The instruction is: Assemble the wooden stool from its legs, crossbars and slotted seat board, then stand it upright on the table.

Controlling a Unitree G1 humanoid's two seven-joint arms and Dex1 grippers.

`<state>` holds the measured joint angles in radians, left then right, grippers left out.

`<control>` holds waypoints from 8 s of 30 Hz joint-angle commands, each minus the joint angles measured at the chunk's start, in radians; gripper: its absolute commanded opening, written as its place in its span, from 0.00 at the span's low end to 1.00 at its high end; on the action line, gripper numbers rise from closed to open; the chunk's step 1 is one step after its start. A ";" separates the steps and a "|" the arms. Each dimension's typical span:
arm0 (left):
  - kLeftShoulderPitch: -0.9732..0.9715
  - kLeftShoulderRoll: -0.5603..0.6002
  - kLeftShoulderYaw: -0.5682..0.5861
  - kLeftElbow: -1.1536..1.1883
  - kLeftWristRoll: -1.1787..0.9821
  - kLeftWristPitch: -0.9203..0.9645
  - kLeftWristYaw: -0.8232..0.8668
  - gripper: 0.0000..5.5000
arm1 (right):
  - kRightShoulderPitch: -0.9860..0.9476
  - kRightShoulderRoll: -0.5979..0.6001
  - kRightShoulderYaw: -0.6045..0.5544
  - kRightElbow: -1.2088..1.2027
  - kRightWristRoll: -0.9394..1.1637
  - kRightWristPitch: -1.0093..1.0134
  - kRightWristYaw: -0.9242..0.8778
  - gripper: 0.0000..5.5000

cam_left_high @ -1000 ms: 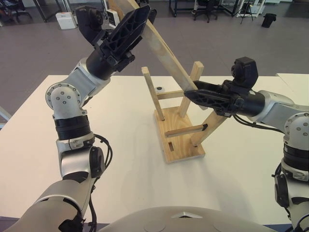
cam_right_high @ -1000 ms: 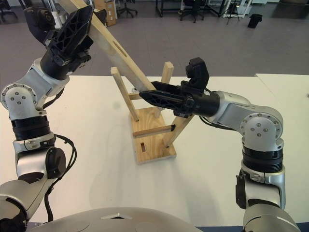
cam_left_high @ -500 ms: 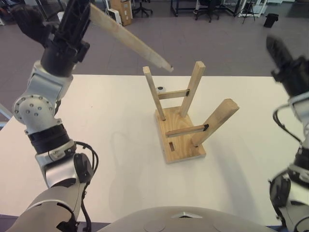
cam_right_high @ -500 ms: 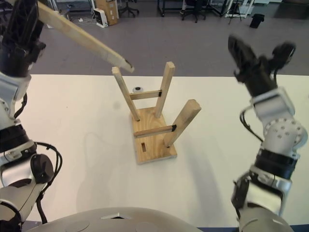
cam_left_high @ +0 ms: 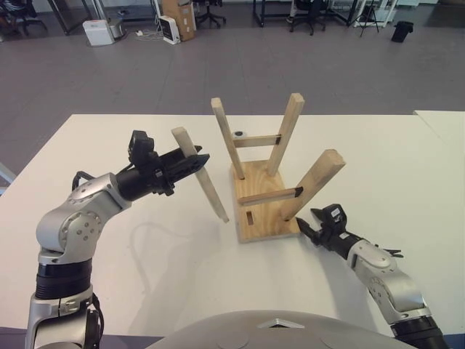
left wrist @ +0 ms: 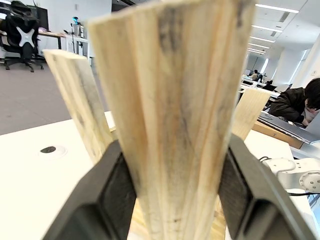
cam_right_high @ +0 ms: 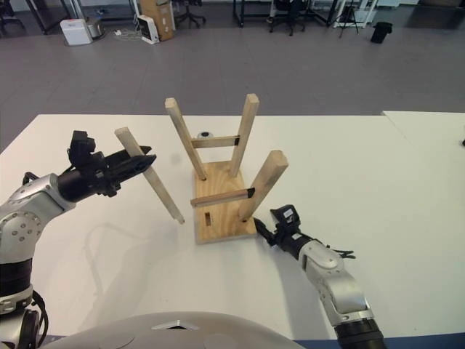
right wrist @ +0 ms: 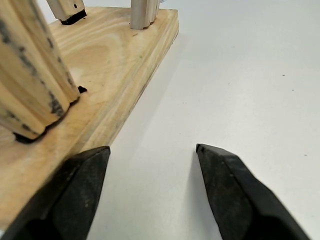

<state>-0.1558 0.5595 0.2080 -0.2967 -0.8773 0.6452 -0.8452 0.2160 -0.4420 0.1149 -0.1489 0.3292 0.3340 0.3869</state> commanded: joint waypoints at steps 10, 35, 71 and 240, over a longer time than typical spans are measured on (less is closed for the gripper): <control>0.064 -0.106 0.044 0.089 -0.074 -0.171 -0.240 0.37 | -0.020 0.021 -0.025 -0.007 -0.020 0.053 0.049 0.59; -0.055 -0.146 -0.210 0.455 0.245 -0.539 -0.575 0.37 | -0.063 0.049 -0.016 0.019 -0.062 0.064 0.115 0.59; -0.167 0.013 -0.617 0.377 0.404 -0.306 -0.423 0.37 | 0.002 0.150 0.116 0.062 -0.143 0.024 0.109 0.59; -0.461 -0.038 -0.102 -0.130 -0.379 -0.004 0.226 0.98 | -0.747 -0.051 -0.437 -0.365 0.290 0.457 -0.057 0.59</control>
<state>-0.5748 0.5537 0.1502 -0.4253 -1.3139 0.6401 -0.6991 -0.4809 -0.5228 -0.3210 -0.5144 0.5885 0.7771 0.3599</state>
